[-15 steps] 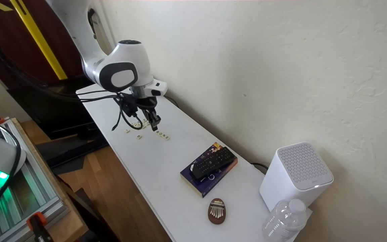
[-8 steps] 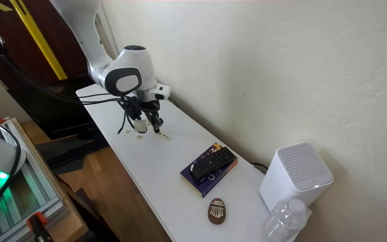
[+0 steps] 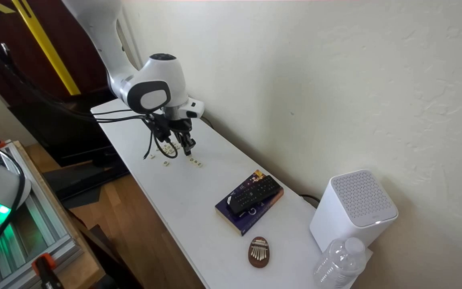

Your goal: Replace the z tile letter with the l tile letter

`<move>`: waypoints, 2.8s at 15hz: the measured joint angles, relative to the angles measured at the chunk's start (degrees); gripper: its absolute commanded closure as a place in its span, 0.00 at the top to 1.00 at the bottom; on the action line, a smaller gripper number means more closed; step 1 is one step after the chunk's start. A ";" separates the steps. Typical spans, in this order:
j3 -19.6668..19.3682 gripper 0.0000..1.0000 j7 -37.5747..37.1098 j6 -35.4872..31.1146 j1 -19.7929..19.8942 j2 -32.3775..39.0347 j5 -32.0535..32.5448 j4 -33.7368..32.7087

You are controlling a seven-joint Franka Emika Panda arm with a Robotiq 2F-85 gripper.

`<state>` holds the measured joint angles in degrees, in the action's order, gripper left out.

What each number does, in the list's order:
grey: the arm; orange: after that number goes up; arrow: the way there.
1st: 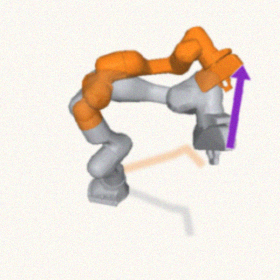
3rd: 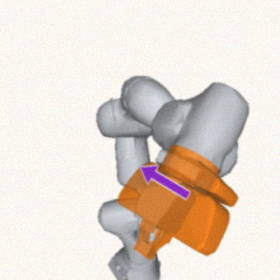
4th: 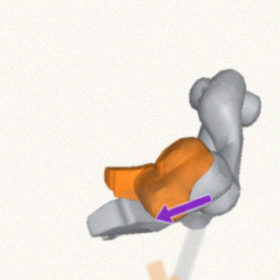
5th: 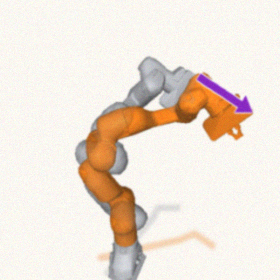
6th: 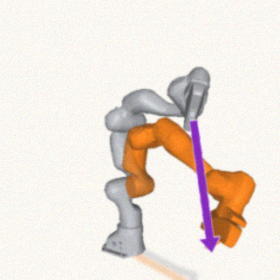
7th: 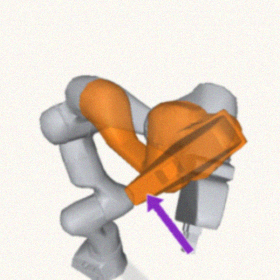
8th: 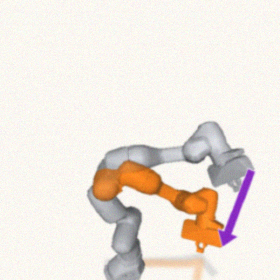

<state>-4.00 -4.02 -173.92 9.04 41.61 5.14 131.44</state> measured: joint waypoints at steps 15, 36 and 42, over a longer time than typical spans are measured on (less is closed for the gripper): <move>3.24 0.00 0.28 0.00 -0.18 1.06 -0.17 -2.77; 4.08 0.00 6.20 10.92 -3.82 -6.50 -0.49 5.48; 5.50 0.00 7.80 10.94 -3.97 -6.33 -0.50 6.06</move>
<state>1.51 3.79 -162.98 5.08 35.28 4.65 137.50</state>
